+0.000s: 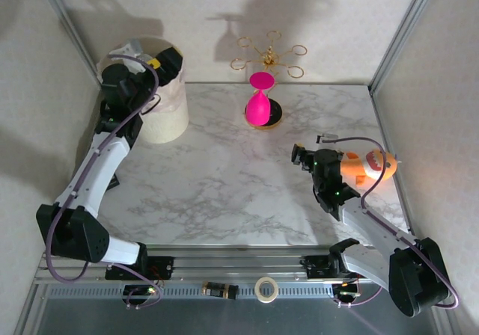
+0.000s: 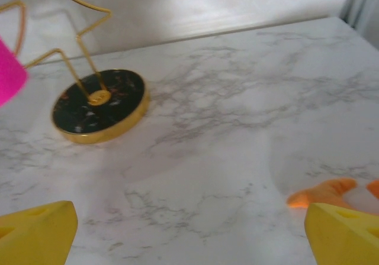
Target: Put the plastic bottles in the bin
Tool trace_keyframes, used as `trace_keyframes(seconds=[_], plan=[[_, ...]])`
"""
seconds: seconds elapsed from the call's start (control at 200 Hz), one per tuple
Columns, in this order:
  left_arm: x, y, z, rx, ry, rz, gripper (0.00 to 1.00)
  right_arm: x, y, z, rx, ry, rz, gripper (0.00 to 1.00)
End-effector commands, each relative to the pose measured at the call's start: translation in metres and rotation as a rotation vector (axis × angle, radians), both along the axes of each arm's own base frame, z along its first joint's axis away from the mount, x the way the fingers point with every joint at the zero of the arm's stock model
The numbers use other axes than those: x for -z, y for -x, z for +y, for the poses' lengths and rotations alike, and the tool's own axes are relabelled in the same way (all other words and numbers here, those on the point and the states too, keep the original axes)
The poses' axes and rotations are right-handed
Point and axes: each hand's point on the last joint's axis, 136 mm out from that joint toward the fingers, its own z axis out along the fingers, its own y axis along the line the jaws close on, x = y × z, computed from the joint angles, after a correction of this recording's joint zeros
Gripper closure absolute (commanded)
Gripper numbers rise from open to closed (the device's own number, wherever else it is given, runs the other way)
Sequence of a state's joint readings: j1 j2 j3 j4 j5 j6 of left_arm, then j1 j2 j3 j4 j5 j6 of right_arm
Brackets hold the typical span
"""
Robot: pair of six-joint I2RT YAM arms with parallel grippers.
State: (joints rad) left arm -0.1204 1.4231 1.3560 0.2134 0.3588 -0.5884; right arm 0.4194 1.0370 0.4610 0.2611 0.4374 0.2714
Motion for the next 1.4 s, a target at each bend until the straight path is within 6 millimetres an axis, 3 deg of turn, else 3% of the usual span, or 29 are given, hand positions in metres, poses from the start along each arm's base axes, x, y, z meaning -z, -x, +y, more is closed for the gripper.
trace_keyframes(seconds=[0.0,0.13,0.361,0.531,0.751,0.866,0.961,1.187,1.212,1.312,1.397], plan=[[-0.032,-0.003,-0.008,0.04,0.007,-0.086,0.0,-0.001,-0.003,-0.026,0.096,0.048,-0.045,0.01],[-0.019,-0.023,-0.001,-0.013,-0.028,-0.041,0.01,-0.003,-0.007,-0.039,0.133,0.042,-0.074,0.01],[0.023,-0.053,0.037,-0.171,-0.066,0.091,0.0,-0.006,-0.019,-0.044,0.129,0.117,-0.153,0.01],[0.039,-0.053,0.051,-0.214,-0.065,0.134,0.0,-0.003,-0.029,-0.04,0.091,0.188,-0.199,0.01],[0.031,-0.043,0.064,-0.252,-0.059,0.122,0.01,0.008,-0.046,-0.044,0.088,0.283,-0.216,0.01],[0.013,-0.033,0.062,-0.24,-0.057,0.089,0.0,0.008,-0.048,-0.055,0.132,0.317,-0.258,0.01],[-0.001,-0.022,0.065,-0.248,-0.055,0.069,0.0,0.025,-0.05,-0.064,0.13,0.275,-0.218,0.01],[-0.043,0.021,0.056,-0.19,-0.046,-0.045,0.0,0.027,-0.044,-0.097,0.161,0.102,-0.264,0.01],[-0.046,0.027,0.052,-0.165,-0.049,-0.059,0.0,0.039,-0.037,-0.096,0.137,0.094,-0.239,0.01],[-0.046,0.054,0.039,-0.096,-0.073,-0.112,0.01,0.041,-0.033,-0.094,0.124,0.097,-0.253,0.01],[-0.025,0.074,0.038,-0.1,-0.115,-0.119,0.0,0.04,-0.032,-0.094,0.123,0.099,-0.261,0.01]])
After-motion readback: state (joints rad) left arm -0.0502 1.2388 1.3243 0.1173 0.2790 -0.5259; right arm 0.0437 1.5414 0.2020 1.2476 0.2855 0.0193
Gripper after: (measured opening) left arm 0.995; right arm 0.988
